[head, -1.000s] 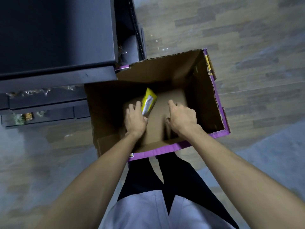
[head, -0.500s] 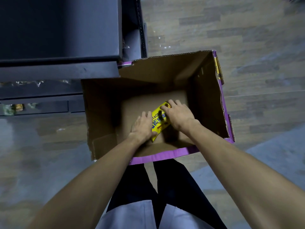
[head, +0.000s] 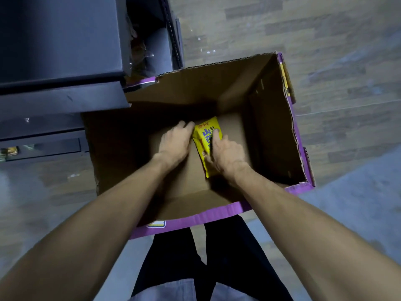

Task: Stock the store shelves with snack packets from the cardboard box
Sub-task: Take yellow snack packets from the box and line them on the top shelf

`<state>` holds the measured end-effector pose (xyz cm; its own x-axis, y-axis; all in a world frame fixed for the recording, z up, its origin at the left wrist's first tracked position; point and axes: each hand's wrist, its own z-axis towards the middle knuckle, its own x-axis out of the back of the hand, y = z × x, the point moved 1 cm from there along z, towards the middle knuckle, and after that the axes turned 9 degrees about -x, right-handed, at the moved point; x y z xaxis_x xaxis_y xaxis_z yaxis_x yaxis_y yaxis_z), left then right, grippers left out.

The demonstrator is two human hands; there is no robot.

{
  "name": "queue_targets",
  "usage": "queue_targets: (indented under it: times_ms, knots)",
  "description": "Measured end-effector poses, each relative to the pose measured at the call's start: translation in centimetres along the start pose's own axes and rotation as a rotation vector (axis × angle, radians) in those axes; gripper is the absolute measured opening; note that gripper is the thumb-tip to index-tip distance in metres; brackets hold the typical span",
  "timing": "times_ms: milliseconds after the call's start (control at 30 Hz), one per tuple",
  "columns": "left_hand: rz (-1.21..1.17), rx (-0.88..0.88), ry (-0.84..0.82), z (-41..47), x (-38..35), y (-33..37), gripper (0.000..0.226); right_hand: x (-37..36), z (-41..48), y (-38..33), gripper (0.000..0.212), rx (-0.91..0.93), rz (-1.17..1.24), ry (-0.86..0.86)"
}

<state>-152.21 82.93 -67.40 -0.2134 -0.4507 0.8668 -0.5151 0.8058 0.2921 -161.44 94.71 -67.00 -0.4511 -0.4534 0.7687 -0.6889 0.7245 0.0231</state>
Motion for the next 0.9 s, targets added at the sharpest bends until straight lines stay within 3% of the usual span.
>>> queue_targets:
  times_ms: [100, 300, 533, 700, 900]
  knots:
    - [-0.197, -0.026, -0.055, 0.4, 0.0, 1.0, 0.046, -0.4, 0.1, -0.8, 0.076, -0.072, 0.146, -0.027]
    - [-0.365, 0.054, -0.005, 0.1, -1.6, 1.9, 0.051, -2.3, 0.4, -1.4, 0.078, -0.167, 0.205, -0.063]
    - [-0.223, 0.109, -0.136, -1.1, 1.1, 2.5, 0.065, -0.8, 0.3, -2.5, 0.070, -0.230, 0.278, -0.073]
    - [-0.169, 0.135, -0.083, -3.9, 5.2, 2.6, 0.052, 2.3, -2.3, -1.7, 0.053, -0.203, 0.256, 0.023]
    - [-0.200, 0.095, -0.007, -6.3, 10.3, 3.2, 0.055, 8.9, -5.9, -1.9, 0.055, -0.179, 0.289, 0.183]
